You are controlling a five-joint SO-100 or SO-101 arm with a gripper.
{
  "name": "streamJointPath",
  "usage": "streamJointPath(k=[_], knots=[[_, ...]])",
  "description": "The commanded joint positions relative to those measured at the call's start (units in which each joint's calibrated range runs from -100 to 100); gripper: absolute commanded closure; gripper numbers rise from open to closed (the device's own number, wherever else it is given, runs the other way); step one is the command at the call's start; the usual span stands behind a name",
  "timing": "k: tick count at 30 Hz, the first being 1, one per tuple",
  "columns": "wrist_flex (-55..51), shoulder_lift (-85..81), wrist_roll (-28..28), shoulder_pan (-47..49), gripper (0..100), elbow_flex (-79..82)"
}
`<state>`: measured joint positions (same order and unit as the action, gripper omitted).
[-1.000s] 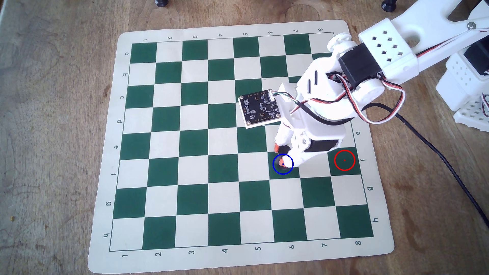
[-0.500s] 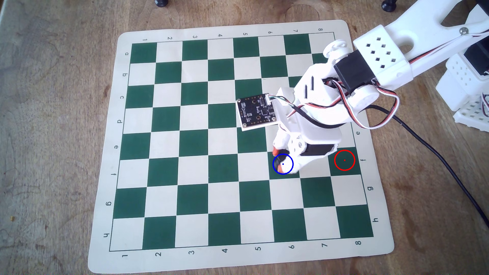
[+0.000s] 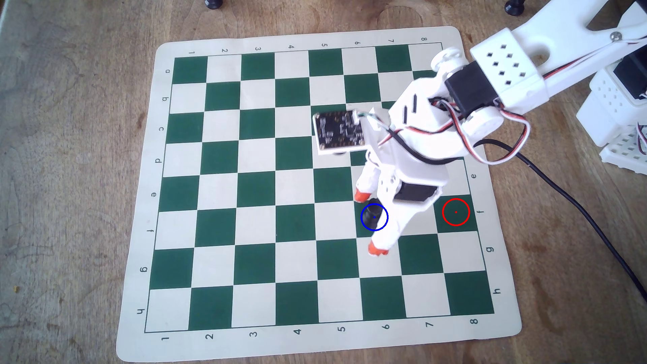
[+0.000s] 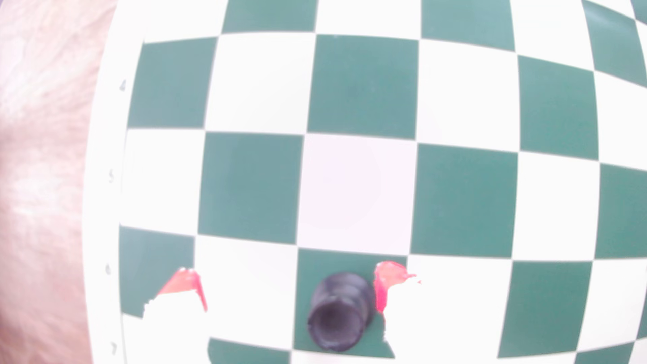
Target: Move the chess piece from red to blue
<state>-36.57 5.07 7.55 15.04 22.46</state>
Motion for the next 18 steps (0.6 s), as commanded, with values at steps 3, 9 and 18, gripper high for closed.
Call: streamJointPath(k=[3, 9, 18], knots=[[4.9, -24.0, -0.7, -0.1, 92, 8.1], [3.8, -50.1, -1.4, -2.3, 100, 21.0], [27.3, -89.7, -7.5, -11.7, 100, 47.3]])
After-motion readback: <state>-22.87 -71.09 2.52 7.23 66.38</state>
